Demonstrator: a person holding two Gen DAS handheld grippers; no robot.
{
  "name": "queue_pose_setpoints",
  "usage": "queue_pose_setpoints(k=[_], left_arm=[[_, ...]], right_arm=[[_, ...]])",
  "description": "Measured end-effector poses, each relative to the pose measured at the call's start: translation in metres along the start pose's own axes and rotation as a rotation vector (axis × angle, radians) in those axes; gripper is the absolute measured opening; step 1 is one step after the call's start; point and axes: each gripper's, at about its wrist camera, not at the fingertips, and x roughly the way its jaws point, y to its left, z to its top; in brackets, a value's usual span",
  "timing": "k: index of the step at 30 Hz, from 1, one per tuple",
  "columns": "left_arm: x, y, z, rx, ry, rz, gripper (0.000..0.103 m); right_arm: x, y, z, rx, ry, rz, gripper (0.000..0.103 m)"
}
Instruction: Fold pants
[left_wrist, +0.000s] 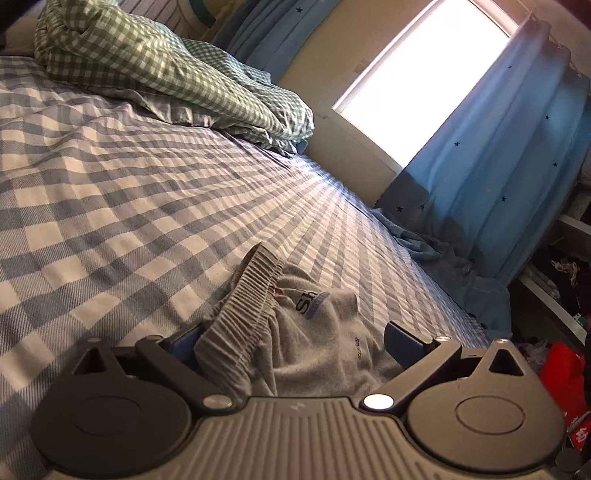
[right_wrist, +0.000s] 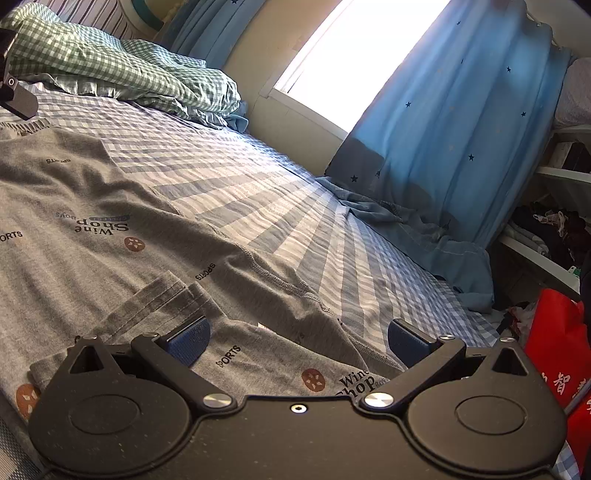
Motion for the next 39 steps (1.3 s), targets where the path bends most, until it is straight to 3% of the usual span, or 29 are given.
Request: queue_pose_setpoints(k=[5,9,15,20,26,31,35,39], left_arm=[[0.006,0.013,0.011,0.067,0.109,-0.124,0.103],[-0.001,0.023,0.009,0.025,0.089,-0.21,0.102],[-0.006,0.033,0.008,-0.066,0.028,-0.139,0.079],[-0.004,0.04,0.009,-0.126,0.027,-0.053,0.044],[0.001,0.036,0.012,-0.127,0.066,0.025,0.025],[0.003,0.03,0.022,-0.181,0.106,0.066,0.017],[0.001,0.009,0.032,-0.129,0.108,0.078,0.016],[-0.004,-0.022,0.044,-0.073,0.1,0.02,0.015]], right_arm=[[0.0,0.001,0.0,0.0,-0.001,-0.001,0.102],[0.0,0.0,0.0,-0.004,-0.002,-0.004,0.102],[0.0,0.0,0.0,-0.003,-0.003,-0.004,0.102],[0.0,0.001,0.0,-0.003,-0.003,-0.005,0.102],[0.0,0.001,0.0,-0.002,-0.003,-0.004,0.102],[0.0,0.001,0.0,-0.003,-0.003,-0.005,0.102],[-0.003,0.0,0.0,0.001,-0.022,-0.013,0.102],[-0.022,-0.011,-0.002,0.053,-0.142,-0.028,0.102]])
